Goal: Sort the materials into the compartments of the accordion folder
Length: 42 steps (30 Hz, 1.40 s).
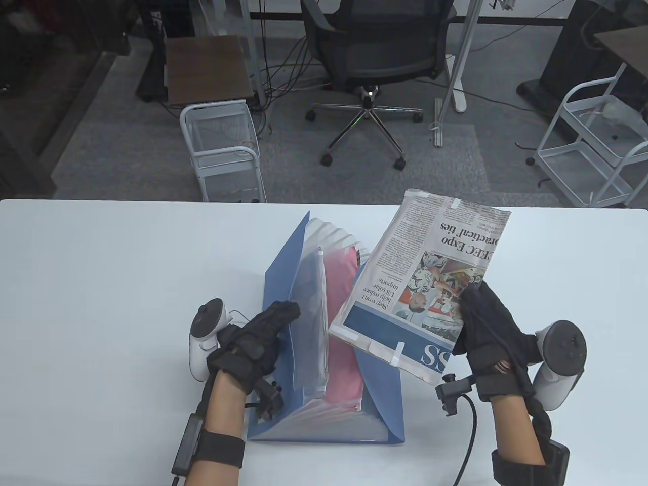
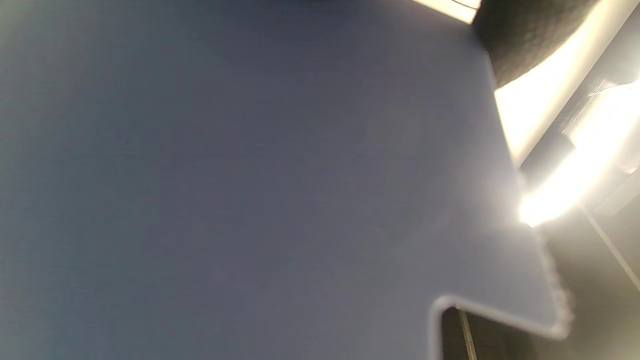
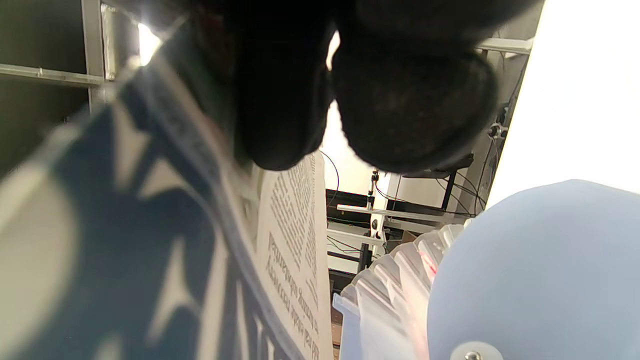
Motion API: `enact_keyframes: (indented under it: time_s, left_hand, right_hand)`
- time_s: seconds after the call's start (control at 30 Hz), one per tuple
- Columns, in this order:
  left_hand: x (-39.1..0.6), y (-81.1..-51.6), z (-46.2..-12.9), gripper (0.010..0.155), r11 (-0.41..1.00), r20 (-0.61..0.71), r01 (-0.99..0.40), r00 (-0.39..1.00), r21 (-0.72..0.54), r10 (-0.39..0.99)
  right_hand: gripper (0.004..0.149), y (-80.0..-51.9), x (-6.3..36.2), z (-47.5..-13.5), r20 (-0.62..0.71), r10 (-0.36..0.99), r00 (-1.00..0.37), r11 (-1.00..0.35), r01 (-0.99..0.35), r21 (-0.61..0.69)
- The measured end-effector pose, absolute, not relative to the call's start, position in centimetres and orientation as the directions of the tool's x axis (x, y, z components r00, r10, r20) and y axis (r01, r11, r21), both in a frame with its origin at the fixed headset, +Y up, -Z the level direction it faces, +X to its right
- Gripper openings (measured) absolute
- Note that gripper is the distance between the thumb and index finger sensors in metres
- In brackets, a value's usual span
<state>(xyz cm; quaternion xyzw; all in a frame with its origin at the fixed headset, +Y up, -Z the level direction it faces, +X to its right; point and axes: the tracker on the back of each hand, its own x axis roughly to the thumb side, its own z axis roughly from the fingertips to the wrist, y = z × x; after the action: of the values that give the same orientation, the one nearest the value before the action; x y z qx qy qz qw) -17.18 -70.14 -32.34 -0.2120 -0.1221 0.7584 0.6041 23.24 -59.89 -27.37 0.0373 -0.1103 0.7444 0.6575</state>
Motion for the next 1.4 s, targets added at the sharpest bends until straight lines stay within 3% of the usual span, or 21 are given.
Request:
enact_keyframes:
  time_s: [0.4, 0.73, 1.4]
  left_hand:
    - [-18.2, -70.8, -32.3, 0.073, -0.344, -0.177, -0.834, -0.295, -0.432, 0.939]
    - [-18.3, -70.8, -32.1, 0.074, -0.366, -0.177, -0.824, -0.321, -0.433, 0.931]
    - [-18.3, -70.9, -32.1, 0.074, -0.381, -0.175, -0.814, -0.339, -0.437, 0.924]
  right_hand:
    - [0.050, -55.2, 17.5, -28.1, 0.203, 0.894, -0.399, -0.404, -0.915, -0.021]
    - [0.051, -55.0, 13.1, -28.7, 0.191, 0.838, -0.511, -0.536, -0.837, 0.111]
    - [0.053, -55.0, 5.9, -31.6, 0.141, 0.703, -0.697, -0.709, -0.671, 0.219]
